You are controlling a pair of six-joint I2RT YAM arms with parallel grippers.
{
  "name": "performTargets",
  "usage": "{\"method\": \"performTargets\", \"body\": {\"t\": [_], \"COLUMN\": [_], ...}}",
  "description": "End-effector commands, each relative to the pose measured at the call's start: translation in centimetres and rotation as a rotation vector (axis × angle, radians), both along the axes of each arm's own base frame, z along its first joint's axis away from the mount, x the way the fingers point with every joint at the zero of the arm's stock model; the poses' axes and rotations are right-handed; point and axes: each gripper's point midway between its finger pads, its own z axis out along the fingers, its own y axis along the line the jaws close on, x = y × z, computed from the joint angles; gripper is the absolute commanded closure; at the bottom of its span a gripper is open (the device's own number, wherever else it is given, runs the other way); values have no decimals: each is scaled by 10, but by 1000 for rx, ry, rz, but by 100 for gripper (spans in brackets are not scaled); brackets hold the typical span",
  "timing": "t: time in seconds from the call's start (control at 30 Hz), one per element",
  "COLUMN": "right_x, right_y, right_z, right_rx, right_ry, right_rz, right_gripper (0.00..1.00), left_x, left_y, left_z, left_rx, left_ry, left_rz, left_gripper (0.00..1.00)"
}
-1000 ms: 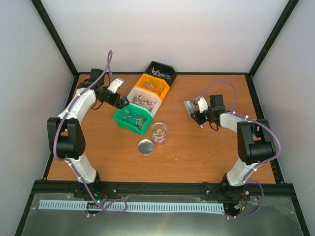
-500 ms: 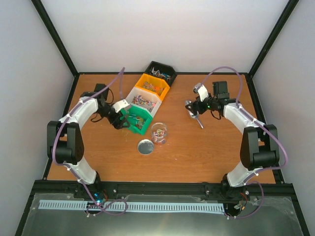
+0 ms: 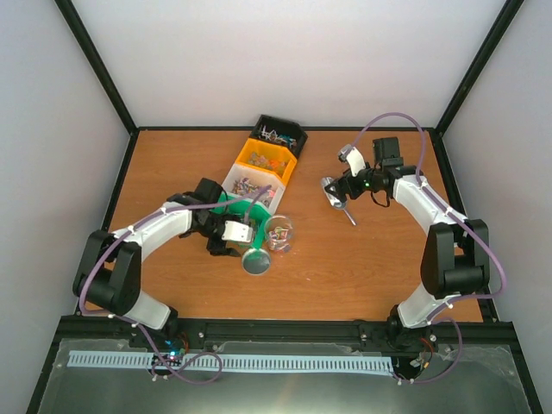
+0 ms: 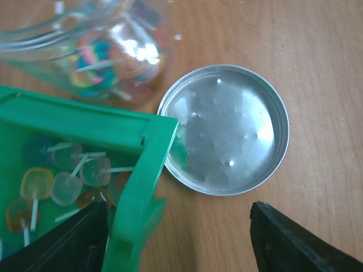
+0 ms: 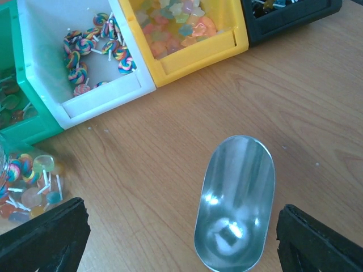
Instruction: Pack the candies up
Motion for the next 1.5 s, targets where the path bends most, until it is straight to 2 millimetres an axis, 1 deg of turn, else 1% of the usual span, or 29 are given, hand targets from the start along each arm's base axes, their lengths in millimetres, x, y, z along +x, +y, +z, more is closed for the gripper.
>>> {"method": "performTargets", "body": {"t": [0.0, 0.1, 0.2, 0.23, 0.33, 0.43, 0.53, 0.63, 0.7, 0.77, 0.83, 0.87, 0.9, 0.97, 1.07, 1.13, 1.23, 1.3, 1.4, 1.47], "right_x": [-2, -6, -8, -8, -8, -6, -4, -3, -2, -3, -3, -3, -3, -3, -4, -4, -5, -6, -7, -6], "right_y": [1, 1, 1, 1, 3, 4, 5, 6, 5, 6, 5, 5, 5, 6, 5, 5, 5, 5, 7, 7], "right_z": [9, 9, 8, 9, 7, 5, 5, 6, 6, 6, 7, 7, 7, 8, 8, 8, 8, 8, 7, 7], "right_rx": [0, 0, 0, 4, 15, 25, 31, 31, 30, 29, 28, 29, 30, 34, 33, 31, 30, 32, 39, 44], "right_ry": [6, 9, 11, 8, 17, 26, 26, 23, 19, 18, 15, 15, 15, 12, 17, 16, 19, 23, 32, 35], "right_rz": [16, 24, 26, 25, 22, 22, 26, 26, 27, 29, 28, 26, 26, 25, 26, 26, 29, 30, 33, 33], "right_gripper": [11, 10, 10, 10, 10, 10, 10, 9, 9, 9, 9, 8, 8, 8, 8, 7, 7, 7, 7, 6], "left_x": [-33, -30, -21, -13, 16, 53, 86, 115, 129, 140, 146, 146, 142, 125, 96, 81, 60, 42, 12, -8], "left_y": [-2, -1, 3, 5, 20, 37, 46, 57, 67, 78, 91, 95, 96, 94, 88, 88, 87, 83, 71, 63], "left_z": [-21, -22, -21, -19, -14, -8, 0, 2, 2, 8, 14, 17, 20, 27, 35, 38, 40, 43, 48, 42], "left_rx": [40, 56, 84, 80, 77, 83, 72, 82, 80, 78, 75, 70, 62, 45, 31, 30, 30, 10, -38, -18], "left_ry": [-9, 16, 49, 51, 39, -12, -52, -81, -73, -83, -90, -89, -80, -68, -90, -101, -83, -62, -46, -45], "left_rz": [-217, -182, -109, -75, 47, 155, 252, 349, 405, 446, 482, 486, 468, 389, 262, 220, 162, 103, -18, -112], "left_gripper": [32, 36, 43, 45, 49, 53, 55, 55, 55, 54, 50, 48, 44, 34, 24, 19, 15, 14, 13, 15]}}
